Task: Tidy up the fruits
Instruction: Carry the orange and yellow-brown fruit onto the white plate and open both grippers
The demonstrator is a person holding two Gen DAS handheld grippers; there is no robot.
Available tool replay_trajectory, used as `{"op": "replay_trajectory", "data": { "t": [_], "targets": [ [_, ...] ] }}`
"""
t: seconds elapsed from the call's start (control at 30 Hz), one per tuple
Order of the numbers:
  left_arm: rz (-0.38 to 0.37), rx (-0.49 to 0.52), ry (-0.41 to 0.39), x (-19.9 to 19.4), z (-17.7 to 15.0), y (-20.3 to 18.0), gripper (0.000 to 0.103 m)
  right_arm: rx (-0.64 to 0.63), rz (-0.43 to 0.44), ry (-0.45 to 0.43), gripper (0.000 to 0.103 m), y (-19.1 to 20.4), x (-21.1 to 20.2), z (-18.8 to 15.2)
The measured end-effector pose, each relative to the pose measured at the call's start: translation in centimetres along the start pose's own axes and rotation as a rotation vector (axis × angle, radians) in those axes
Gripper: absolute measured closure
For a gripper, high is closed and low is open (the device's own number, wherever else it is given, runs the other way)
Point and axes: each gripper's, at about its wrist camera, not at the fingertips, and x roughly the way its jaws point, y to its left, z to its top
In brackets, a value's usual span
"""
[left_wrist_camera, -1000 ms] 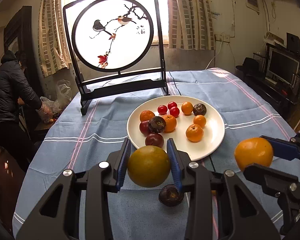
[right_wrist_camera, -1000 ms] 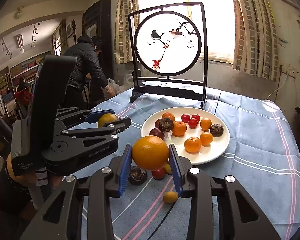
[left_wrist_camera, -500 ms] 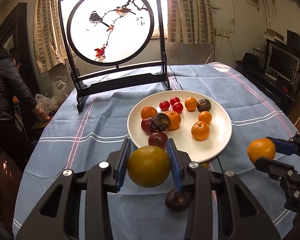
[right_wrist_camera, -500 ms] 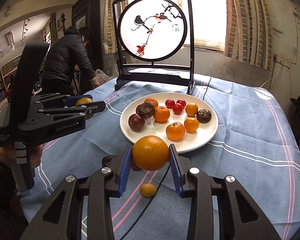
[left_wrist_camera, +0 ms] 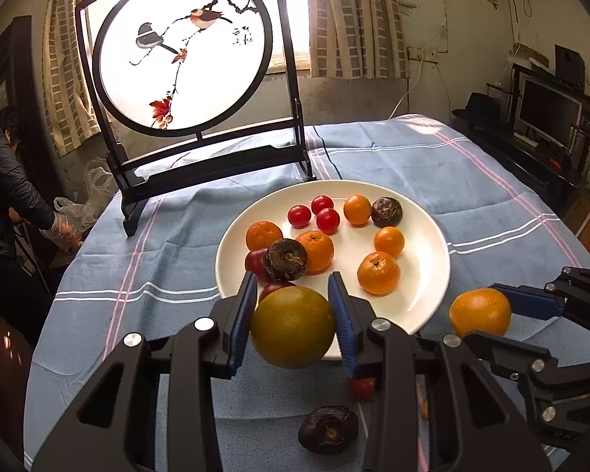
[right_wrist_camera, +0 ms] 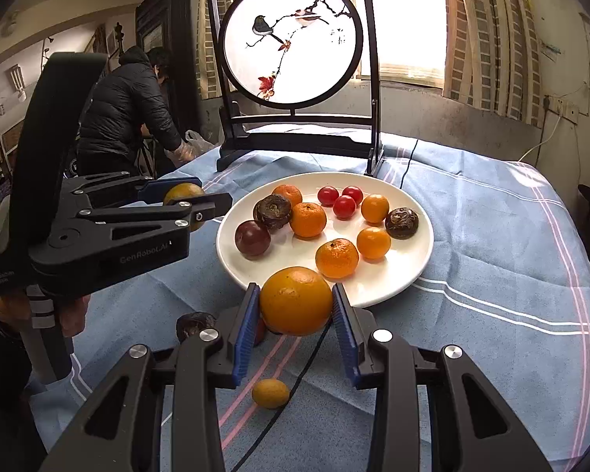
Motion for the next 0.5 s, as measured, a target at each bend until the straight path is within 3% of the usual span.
{"op": "replay_trajectory", "data": {
  "t": [0.3, 0.5],
  "targets": [
    [-0.002, 0.017, 0.01, 0.7, 0.1, 0.0, 0.066, -0.025, 0.007, 0.014, 0.066, 0.4, 0.9, 0.7],
    [0.01, 0.042, 0.005, 2.8, 2.4, 0.2, 0.066, 0.005, -0.025, -0.01, 0.066, -1.4, 3.0, 4.4]
  ]
}}
